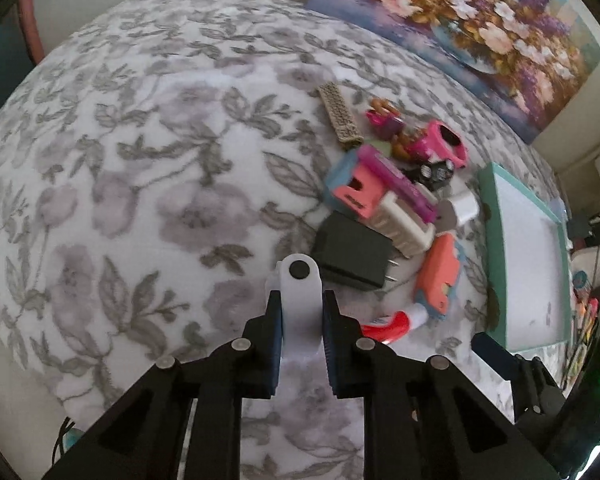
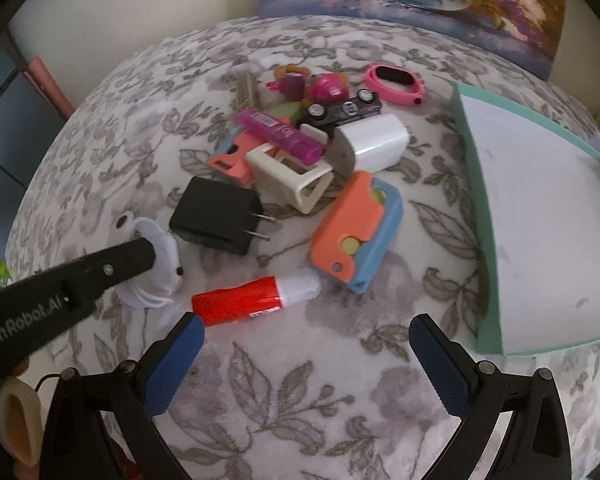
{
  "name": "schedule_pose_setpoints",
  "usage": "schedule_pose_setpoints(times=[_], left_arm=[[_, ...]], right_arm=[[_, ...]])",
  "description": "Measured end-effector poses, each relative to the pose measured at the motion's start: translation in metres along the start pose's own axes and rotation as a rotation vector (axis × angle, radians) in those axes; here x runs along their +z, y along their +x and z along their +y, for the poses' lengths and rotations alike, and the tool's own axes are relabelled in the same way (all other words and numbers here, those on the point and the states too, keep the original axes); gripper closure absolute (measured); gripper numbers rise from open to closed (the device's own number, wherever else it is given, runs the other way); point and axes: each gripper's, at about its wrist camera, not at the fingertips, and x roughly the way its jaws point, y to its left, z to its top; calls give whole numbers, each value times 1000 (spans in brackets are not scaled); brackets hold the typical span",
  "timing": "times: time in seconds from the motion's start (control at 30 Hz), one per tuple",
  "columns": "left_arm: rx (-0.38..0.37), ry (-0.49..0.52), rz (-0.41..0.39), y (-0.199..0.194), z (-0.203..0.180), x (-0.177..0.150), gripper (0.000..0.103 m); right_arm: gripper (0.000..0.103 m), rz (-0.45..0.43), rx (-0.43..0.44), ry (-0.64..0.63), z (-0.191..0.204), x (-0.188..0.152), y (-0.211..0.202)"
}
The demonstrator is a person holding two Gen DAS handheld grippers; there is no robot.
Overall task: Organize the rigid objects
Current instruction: 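Grasp the white round device with the left gripper while the right gripper grasps the red-and-white bottle, then carry both objects into the teal-rimmed tray and open both grippers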
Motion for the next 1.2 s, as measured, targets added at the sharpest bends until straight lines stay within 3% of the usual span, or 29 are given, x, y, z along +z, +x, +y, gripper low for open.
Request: schedule_pose_setpoints(times=[0.23, 0.53, 0.63, 0.7, 0.9, 1.2], left_arm=[[35, -54, -10, -2, 23, 0, 84], [28, -69, -4, -1, 31, 0, 84], [26, -71, 0, 0, 32, -1, 84], [25, -71, 0, -1, 32, -2, 84], [33, -61, 1, 0, 32, -3, 84], [47, -51, -21, -9, 28, -4, 84]], right_arm=[[0, 12, 20, -78, 18, 3, 11], [1, 4, -8, -149, 40, 11, 27], [6, 0, -30, -165, 45, 13, 30], [21, 11, -27, -172, 48, 13, 34], [22, 16, -25, -176, 54, 16, 42], [22, 1, 44, -127, 37, 11, 7]])
